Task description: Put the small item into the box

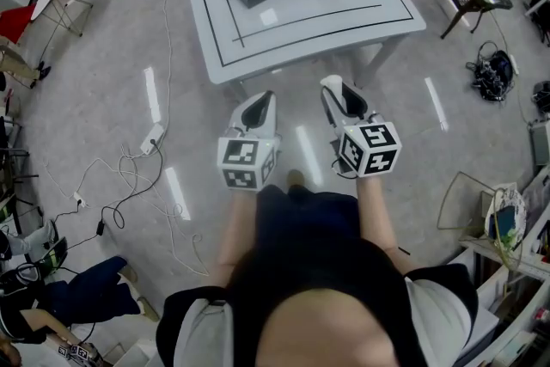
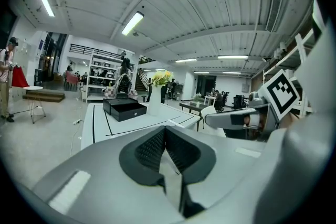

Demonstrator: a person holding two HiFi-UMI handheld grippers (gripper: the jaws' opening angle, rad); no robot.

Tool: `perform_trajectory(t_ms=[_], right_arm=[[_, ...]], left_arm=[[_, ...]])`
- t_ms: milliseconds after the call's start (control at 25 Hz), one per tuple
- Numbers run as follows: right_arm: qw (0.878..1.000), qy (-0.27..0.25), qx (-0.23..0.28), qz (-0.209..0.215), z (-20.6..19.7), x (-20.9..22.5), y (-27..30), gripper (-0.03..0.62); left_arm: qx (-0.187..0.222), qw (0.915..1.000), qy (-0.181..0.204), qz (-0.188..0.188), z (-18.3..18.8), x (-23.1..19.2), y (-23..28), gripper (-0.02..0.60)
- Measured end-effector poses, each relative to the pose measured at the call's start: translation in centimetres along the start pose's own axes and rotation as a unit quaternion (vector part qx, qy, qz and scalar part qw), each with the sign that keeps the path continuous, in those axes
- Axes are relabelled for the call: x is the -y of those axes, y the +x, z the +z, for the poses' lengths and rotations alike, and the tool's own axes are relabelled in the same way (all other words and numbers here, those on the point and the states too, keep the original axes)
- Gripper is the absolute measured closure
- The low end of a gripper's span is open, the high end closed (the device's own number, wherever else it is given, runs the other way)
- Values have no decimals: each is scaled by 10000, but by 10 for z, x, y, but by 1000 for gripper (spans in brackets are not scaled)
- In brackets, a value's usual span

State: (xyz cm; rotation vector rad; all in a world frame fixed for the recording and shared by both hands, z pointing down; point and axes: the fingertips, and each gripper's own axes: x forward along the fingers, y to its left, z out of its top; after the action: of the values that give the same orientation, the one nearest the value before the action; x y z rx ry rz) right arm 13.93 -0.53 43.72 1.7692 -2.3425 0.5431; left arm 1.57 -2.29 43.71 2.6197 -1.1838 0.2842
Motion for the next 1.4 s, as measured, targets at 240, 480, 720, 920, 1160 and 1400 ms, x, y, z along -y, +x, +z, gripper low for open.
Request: perform_trajectory(t_ms=[240, 480, 720, 920, 1160, 1400], right_arm=[[9998, 27, -20, 176, 3, -1, 17, 456], [9997, 8, 8, 252, 2, -3, 8, 456], [9995, 39, -44, 301, -1, -6, 8, 456], [9994, 103, -97, 310, -7, -8, 9, 456], [9995, 142, -112, 267, -9, -3, 12, 456], [9997, 148, -79, 184, -2, 6, 19, 456]], left_arm=[[-47, 9999, -3, 118, 2, -12, 9, 574], [-3, 9998, 18, 189, 2, -5, 0, 572], [20, 9995, -20, 308, 3, -10, -5, 572], [25, 9993, -39, 374, 1, -14, -9, 574], [-28, 9995, -51, 309, -1, -15, -1, 574], [-41, 9998, -7, 204, 4, -17, 14, 572]])
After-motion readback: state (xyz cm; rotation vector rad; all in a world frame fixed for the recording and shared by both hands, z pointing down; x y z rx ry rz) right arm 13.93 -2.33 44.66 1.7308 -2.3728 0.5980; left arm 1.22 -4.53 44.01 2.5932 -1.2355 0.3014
